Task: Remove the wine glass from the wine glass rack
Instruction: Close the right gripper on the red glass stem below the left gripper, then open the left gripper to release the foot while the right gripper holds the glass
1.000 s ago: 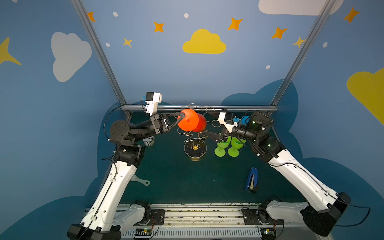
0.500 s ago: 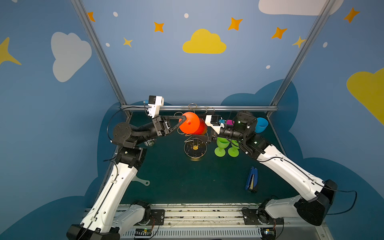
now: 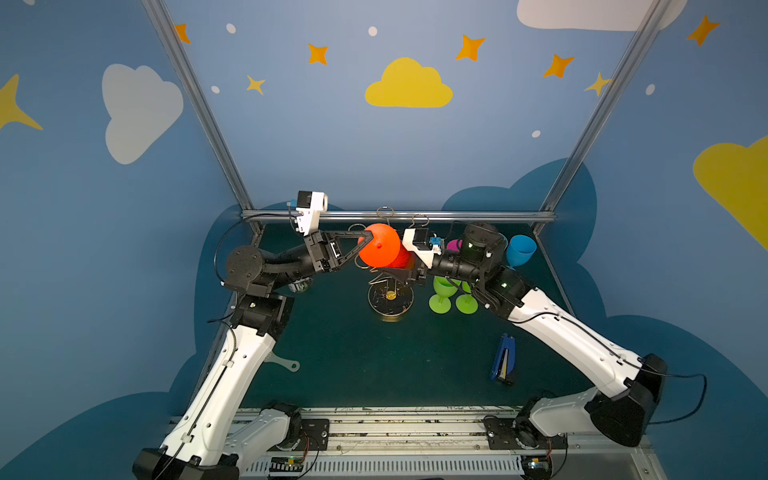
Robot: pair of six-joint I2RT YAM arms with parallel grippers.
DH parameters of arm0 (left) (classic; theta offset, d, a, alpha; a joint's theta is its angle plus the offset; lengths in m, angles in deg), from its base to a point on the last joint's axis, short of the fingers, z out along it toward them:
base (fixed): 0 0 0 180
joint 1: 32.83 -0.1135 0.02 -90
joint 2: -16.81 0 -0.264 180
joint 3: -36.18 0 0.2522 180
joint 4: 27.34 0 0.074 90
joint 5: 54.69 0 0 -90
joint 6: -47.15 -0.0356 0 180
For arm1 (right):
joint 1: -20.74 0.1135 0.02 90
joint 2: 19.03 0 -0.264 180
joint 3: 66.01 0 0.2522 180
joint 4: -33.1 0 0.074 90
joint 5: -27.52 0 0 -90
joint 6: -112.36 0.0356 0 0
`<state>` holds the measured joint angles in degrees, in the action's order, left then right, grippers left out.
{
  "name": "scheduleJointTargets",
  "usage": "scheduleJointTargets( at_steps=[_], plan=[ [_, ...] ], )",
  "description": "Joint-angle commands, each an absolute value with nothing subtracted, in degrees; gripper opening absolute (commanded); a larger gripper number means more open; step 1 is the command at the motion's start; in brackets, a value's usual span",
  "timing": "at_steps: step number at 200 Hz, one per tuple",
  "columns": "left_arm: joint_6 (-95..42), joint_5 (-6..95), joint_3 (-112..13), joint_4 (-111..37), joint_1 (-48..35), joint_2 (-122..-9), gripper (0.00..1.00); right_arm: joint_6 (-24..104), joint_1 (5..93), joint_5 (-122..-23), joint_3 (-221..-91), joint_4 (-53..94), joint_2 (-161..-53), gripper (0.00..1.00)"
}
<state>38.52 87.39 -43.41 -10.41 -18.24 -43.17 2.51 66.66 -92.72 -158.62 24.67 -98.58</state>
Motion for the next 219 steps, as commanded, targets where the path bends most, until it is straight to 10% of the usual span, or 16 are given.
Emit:
scheduleJointTargets(
  at_steps=[1, 28, 57, 87, 135, 219],
  plan=[
    [36.6, 87.6, -45.9, -8.4, -18.0, -42.4, 0.04, 6.6, 67.6, -90.3, -157.7, 24.4, -95.9, 0.58],
    [35.6, 87.3, -46.1, -9.0, -18.0, -42.8, 0.07, 8.2, 68.3, -88.7, -155.6, 24.6, -93.8, 0.53],
    [26.5, 87.0, -48.6, -17.3, -18.2, -42.1, 0.51, 12.0, 68.5, -85.0, -155.1, 20.9, -91.5, 0.44],
    [-0.8, 79.7, -54.1, -39.2, -18.6, -39.0, 0.67, 15.6, 68.5, -78.8, -155.1, 12.7, -87.0, 0.38],
    [-41.1, 64.3, -38.8, -26.0, -17.7, -31.8, 0.69, 20.1, 68.5, -70.8, -156.7, -3.0, -82.3, 0.37],
    [-68.9, 70.1, -35.4, -22.3, -12.0, -36.3, 0.6, 23.8, 69.1, -75.0, -160.9, -9.8, -86.1, 0.33]
  ],
)
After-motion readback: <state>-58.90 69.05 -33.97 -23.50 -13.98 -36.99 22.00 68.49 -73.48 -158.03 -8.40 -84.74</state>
